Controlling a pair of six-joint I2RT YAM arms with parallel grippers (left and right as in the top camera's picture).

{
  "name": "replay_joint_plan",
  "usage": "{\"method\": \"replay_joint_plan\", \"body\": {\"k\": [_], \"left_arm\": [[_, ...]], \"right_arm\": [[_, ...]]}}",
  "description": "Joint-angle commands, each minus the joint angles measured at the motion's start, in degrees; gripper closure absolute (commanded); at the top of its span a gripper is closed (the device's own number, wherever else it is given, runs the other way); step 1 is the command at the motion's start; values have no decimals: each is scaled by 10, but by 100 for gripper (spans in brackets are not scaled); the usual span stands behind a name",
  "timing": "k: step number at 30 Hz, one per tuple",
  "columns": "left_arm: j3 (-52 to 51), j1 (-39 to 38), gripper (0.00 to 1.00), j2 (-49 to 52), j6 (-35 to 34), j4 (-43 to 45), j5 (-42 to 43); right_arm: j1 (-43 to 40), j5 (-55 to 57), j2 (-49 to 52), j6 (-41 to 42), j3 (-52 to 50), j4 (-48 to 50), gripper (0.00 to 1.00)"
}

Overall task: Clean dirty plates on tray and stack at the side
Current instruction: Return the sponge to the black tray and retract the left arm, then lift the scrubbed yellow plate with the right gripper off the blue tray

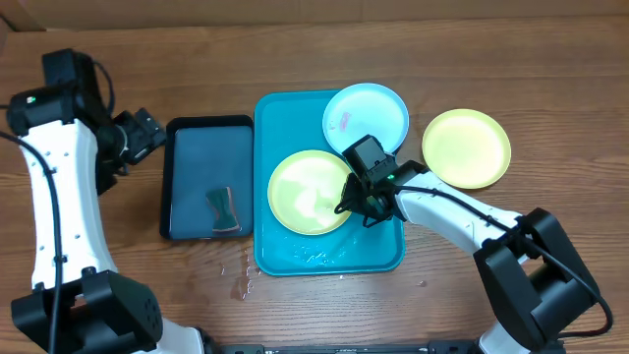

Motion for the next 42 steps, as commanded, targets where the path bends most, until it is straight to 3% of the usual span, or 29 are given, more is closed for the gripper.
{"method": "replay_joint_plan", "body": {"k": [1, 16, 19, 23, 26, 28, 31, 36, 42], "left_arm": [[7, 19, 0, -12, -16, -10, -13], [7, 26, 0, -12, -16, -8, -13], [7, 26, 0, -12, -16, -8, -14], [7, 26, 0, -12, -16, -8, -13], [7, 26, 0, -12, -16, -8, -13], [7, 26, 0, -12, -16, -8, -13], [7, 26, 0, -12, -16, -8, -13], [7, 26, 0, -12, -16, -8, -13], [7, 26, 0, -12, -16, -8, -14]], "right_arm": [[-1, 0, 7, 0, -3, 5, 62], [-1, 0, 7, 0, -3, 3, 87], [-1, 0, 7, 0, -3, 4, 86], [0, 23, 9, 0, -3, 19, 68], [0, 40, 23, 0, -3, 31, 68], [-1, 34, 33, 0, -3, 33, 74], [-1, 27, 34, 0, -2, 35, 96], [-1, -48, 30, -35, 8, 26, 96], [-2, -50, 5, -46, 19, -7, 96]]}}
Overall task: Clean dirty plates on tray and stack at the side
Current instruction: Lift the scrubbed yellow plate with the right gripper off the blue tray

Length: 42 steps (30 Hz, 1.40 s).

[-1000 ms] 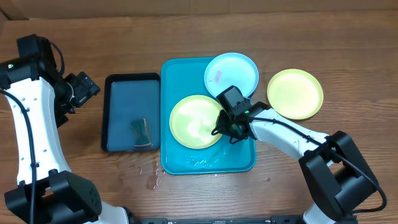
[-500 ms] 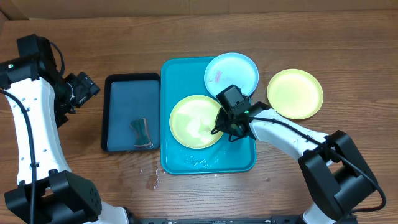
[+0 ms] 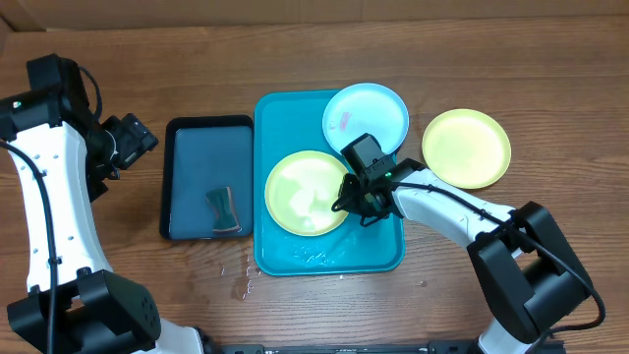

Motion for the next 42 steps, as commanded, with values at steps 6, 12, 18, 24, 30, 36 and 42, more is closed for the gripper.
{"method": "replay_joint_plan", "body": {"k": [6, 12, 18, 24, 30, 36, 42], "left_arm": [[7, 1, 0, -12, -7, -2, -7], [7, 1, 0, -11, -7, -2, -7], [7, 1, 0, -11, -7, -2, -7], [7, 1, 0, -12, -7, -2, -7], [7, 1, 0, -12, -7, -2, -7], [7, 1, 0, -12, -7, -2, -7], [7, 1, 0, -12, -7, -2, -7]], "right_arm": [[-11, -9, -43, -49, 30, -54, 96], [-26, -9, -57, -61, 86, -114, 96], [-21, -4, -57, -60, 141, -130, 96], [19, 38, -54, -30, 145, -53, 96], [77, 89, -36, -30, 145, 33, 96], [115, 104, -14, -30, 145, 103, 96], [137, 177, -5, -33, 145, 163, 96]]}}
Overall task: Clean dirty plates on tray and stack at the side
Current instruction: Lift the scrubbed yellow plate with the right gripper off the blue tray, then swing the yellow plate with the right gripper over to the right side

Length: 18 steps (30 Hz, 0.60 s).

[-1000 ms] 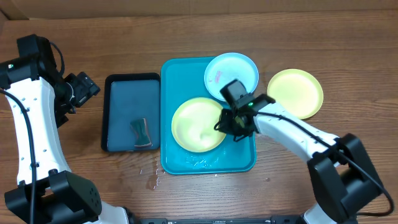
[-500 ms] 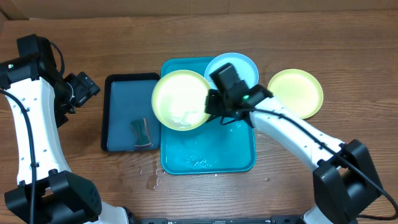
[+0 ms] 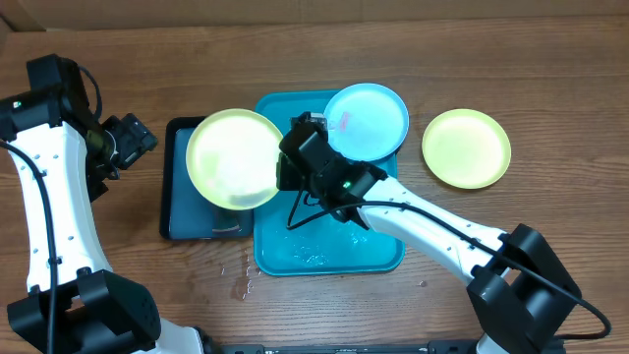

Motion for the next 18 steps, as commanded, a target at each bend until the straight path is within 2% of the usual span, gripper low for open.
{"method": "replay_joint_plan", "body": {"k": [1, 18], "left_arm": [[7, 1, 0, -11, -7, -1, -7], [7, 1, 0, -11, -7, -1, -7]], "right_arm": [[11, 56, 7, 1, 16, 35, 96], [23, 111, 25, -160, 16, 232, 96]]}}
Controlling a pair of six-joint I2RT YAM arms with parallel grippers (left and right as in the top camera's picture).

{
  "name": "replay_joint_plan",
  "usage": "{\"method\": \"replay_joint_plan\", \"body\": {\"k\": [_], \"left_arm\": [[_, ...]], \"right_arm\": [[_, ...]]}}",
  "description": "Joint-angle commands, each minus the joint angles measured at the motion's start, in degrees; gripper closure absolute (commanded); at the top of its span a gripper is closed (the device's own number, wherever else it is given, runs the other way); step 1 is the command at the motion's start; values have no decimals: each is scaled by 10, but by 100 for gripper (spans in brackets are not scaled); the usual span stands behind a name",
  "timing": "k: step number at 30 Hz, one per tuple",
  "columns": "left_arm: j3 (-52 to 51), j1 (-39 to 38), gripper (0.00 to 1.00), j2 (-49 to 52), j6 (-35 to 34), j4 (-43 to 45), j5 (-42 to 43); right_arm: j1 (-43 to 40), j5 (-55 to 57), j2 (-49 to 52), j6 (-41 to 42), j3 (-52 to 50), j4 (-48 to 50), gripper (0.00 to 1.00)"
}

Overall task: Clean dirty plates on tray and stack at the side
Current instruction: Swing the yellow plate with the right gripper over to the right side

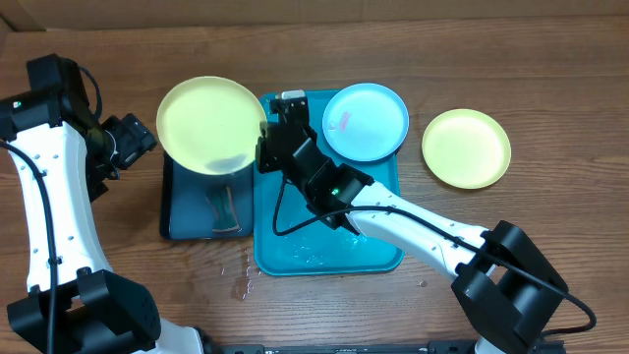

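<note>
My right gripper (261, 135) is shut on the rim of a yellow-green plate (208, 125), held raised over the far part of the dark basin (183, 221). A light blue plate (366, 122) with a pink smear rests on the far right corner of the teal tray (329, 251). Another yellow-green plate (466, 147) lies on the table right of the tray. My left gripper (147, 133) hangs at the basin's far left corner, beside the held plate's left rim; its jaws are not clear.
A dark sponge or cloth (224, 209) lies in the basin's near part. Water drops (242, 280) spot the table at the tray's near left corner. The wooden table's far edge meets cardboard.
The right gripper has carried the yellow-green plate further left and away from me, from the basin's middle to its far end. The left arm has not moved.
At first the right gripper sat at the right rim of the yellow-green plate lying in the tray. Later it held that plate lifted over the basin beside the tray. Now the plate hangs at the basin's far end, close to the left gripper.
</note>
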Motion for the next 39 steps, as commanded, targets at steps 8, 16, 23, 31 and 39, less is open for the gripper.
{"method": "replay_joint_plan", "body": {"k": [8, 16, 23, 31, 39], "left_arm": [[7, 1, 0, -11, -7, -2, -7], [7, 1, 0, -11, -7, -2, -7], [7, 1, 0, -11, -7, -2, -7], [7, 1, 0, -11, -7, -2, -7], [7, 1, 0, -11, -7, -2, -7]], "right_arm": [[2, 13, 9, -145, 16, 90, 96], [2, 27, 55, -244, 16, 162, 96], [2, 49, 58, -421, 16, 292, 96], [3, 52, 58, -576, 16, 439, 96], [5, 52, 56, -589, 16, 521, 96]]}}
